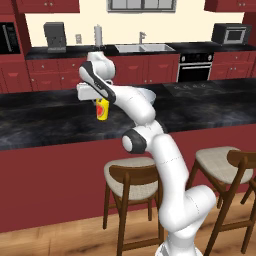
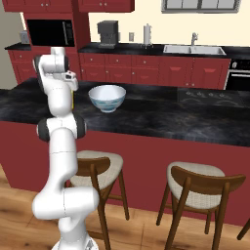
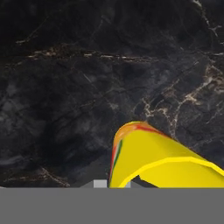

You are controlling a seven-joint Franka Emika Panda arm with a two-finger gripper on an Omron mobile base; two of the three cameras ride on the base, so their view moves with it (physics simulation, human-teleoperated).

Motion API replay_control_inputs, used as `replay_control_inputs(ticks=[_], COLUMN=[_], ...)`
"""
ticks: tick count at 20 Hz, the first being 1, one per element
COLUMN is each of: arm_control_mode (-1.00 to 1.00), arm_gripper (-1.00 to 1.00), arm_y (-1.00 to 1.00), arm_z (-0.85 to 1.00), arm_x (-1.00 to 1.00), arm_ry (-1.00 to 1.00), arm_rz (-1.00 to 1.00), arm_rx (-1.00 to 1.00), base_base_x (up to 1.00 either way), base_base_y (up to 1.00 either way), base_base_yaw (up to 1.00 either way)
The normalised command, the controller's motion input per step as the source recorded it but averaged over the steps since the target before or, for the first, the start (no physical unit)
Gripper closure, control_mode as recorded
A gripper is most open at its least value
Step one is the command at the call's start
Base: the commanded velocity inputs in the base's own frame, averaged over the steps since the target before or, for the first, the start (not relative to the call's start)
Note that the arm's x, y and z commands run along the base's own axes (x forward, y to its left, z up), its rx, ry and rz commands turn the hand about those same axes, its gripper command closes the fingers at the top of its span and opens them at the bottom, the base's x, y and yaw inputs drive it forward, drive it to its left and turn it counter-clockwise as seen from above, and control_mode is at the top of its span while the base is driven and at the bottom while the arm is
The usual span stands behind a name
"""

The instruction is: Place the cup inside the bowl on the dining table and move the bowl to any counter.

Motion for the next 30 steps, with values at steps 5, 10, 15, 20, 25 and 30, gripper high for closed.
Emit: replay_control_inputs(ticks=[5,10,15,20,25,30], arm_control_mode=[-1.0,-1.0,-1.0,-1.0,-1.0,-1.0], arm_gripper=[1.0,1.0,1.0,1.0,1.0,1.0], arm_y=[-0.03,-0.07,-0.08,-0.06,-0.16,-0.29], arm_z=[0.42,0.28,0.35,0.43,0.42,0.28], arm_x=[0.0,0.01,0.0,0.01,0.09,0.26], arm_ry=[0.0,0.0,0.0,-0.02,-0.03,0.0], arm_rz=[0.0,0.0,0.0,0.0,0.0,0.0], arm_rx=[0.0,-0.08,-0.09,-0.01,0.0,0.0], base_base_x=[0.0,0.0,0.0,0.0,0.0,0.0], base_base_y=[0.0,0.0,0.0,0.0,0.0,0.0], base_base_yaw=[0.0,0.0,0.0,0.0,0.0,0.0])
